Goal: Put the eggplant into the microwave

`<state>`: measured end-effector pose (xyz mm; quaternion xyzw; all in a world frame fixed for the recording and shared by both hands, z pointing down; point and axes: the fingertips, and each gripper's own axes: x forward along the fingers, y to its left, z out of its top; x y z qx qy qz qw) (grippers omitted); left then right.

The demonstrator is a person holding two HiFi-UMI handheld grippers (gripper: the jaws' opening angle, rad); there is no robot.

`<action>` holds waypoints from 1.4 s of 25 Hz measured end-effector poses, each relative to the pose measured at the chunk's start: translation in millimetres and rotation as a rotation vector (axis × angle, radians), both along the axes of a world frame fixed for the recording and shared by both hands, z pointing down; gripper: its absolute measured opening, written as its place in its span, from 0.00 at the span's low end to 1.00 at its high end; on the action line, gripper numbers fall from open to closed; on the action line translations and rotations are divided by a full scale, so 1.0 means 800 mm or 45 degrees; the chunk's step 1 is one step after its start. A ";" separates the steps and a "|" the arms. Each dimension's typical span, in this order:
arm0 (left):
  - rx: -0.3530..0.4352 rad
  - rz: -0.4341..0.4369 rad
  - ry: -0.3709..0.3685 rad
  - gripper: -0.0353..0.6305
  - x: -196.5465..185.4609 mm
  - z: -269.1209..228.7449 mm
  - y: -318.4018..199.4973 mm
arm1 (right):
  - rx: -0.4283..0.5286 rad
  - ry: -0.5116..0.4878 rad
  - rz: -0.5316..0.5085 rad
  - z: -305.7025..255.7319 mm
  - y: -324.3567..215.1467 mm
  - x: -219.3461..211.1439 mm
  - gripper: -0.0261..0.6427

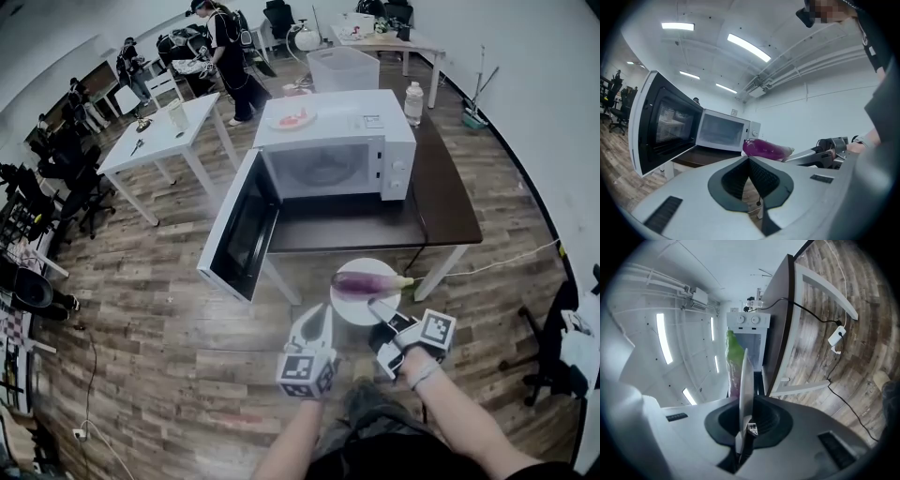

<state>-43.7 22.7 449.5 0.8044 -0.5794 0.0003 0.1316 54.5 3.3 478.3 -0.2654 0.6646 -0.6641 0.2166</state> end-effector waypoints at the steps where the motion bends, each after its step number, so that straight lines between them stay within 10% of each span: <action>1: -0.001 -0.003 -0.001 0.05 -0.002 0.000 -0.009 | -0.002 0.001 -0.003 0.000 -0.010 -0.002 0.07; 35: -0.020 -0.102 -0.012 0.05 -0.044 0.028 -0.238 | -0.012 -0.039 -0.145 0.021 -0.276 -0.072 0.07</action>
